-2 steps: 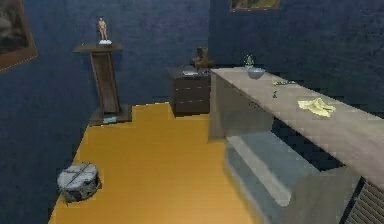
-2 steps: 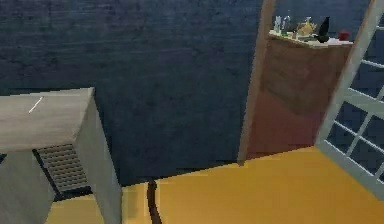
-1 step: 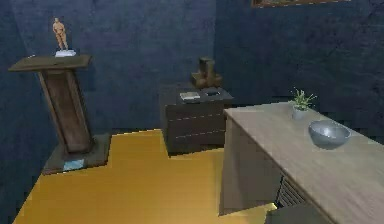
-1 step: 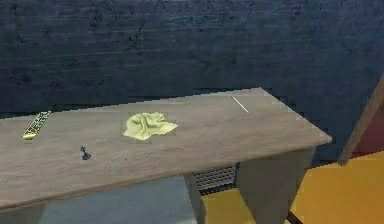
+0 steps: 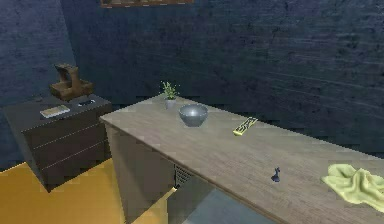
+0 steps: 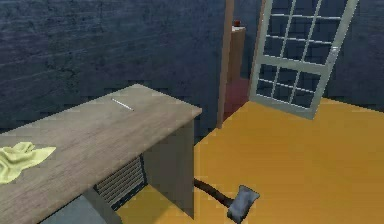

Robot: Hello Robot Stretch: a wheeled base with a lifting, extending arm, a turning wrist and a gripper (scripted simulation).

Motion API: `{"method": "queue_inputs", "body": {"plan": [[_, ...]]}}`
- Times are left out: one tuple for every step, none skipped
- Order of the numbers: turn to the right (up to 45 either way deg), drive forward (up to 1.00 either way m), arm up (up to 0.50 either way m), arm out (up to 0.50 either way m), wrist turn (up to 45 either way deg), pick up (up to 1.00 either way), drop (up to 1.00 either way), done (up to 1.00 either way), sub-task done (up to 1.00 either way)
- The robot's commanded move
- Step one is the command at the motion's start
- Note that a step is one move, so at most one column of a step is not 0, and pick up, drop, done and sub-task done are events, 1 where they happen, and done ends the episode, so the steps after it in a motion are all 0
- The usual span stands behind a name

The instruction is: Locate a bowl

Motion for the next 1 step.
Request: {"method": "queue_inputs", "body": {"plan": [[0.0, 0.0, 0.0, 0.0, 0.0, 0.0, 0.0, 1.0, 0.0]]}}
